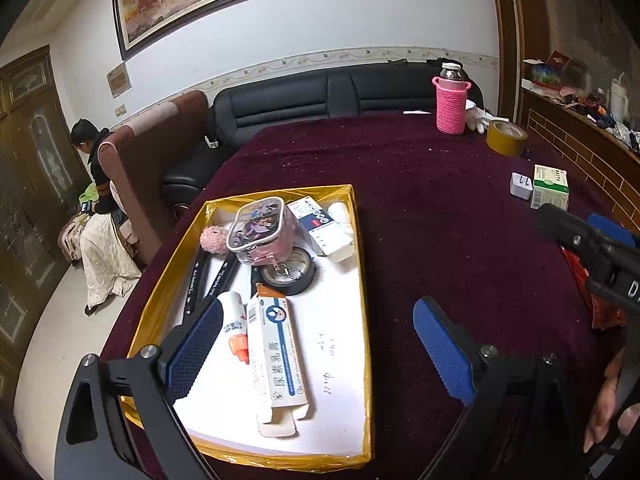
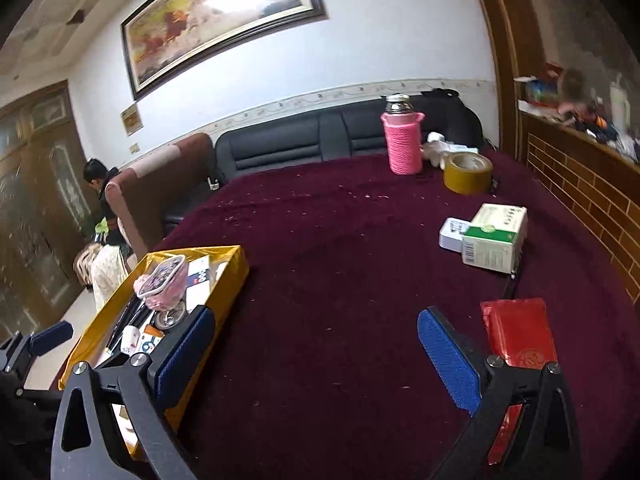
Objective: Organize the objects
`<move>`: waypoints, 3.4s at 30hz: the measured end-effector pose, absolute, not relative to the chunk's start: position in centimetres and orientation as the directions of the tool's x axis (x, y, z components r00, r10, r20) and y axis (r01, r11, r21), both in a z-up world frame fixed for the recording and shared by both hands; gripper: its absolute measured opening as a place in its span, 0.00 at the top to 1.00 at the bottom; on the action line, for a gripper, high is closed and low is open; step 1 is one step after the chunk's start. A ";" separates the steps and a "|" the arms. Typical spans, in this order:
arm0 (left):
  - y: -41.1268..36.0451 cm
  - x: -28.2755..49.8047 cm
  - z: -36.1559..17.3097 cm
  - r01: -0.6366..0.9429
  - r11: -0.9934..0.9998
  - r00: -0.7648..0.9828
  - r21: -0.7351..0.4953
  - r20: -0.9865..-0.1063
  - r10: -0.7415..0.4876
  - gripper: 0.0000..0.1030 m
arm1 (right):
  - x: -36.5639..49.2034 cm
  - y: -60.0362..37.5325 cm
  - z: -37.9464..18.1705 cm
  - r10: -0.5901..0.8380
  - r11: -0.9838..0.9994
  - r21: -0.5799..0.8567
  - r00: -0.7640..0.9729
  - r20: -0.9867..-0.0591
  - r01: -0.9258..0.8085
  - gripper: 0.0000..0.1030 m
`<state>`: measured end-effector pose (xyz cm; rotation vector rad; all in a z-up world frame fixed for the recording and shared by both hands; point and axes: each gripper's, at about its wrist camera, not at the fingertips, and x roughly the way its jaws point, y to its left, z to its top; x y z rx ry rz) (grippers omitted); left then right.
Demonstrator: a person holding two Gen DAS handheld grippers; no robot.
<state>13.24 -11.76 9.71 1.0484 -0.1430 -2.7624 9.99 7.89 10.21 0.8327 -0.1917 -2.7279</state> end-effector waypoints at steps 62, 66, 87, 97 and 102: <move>-5.9 9.0 7.1 -0.176 -0.980 -0.642 -0.091 -0.744 0.185 0.07 | -0.5 22.7 11.5 -0.594 -0.801 0.529 -0.480 -0.646 0.280 0.00; -3.4 6.9 7.0 -0.211 -0.975 -0.649 -0.069 -0.736 0.193 0.06 | 0.7 25.5 10.1 -0.486 -0.860 0.489 -0.532 -0.693 0.147 0.00; 4.6 -2.6 2.1 -0.278 -0.959 -0.562 0.052 -0.819 0.118 0.07 | -0.1 29.5 4.2 -0.451 -0.859 0.512 -0.504 -0.737 0.020 0.00; 5.5 -3.2 0.1 -0.293 -0.946 -0.563 0.140 -0.825 0.052 0.11 | -1.2 28.5 5.7 -0.342 -0.916 0.400 -0.549 -0.763 0.015 0.00; 4.6 -2.8 0.4 -0.289 -0.953 -0.555 0.091 -0.827 0.089 0.32 | -3.2 27.3 5.4 -0.303 -0.934 0.358 -0.526 -0.794 -0.001 0.00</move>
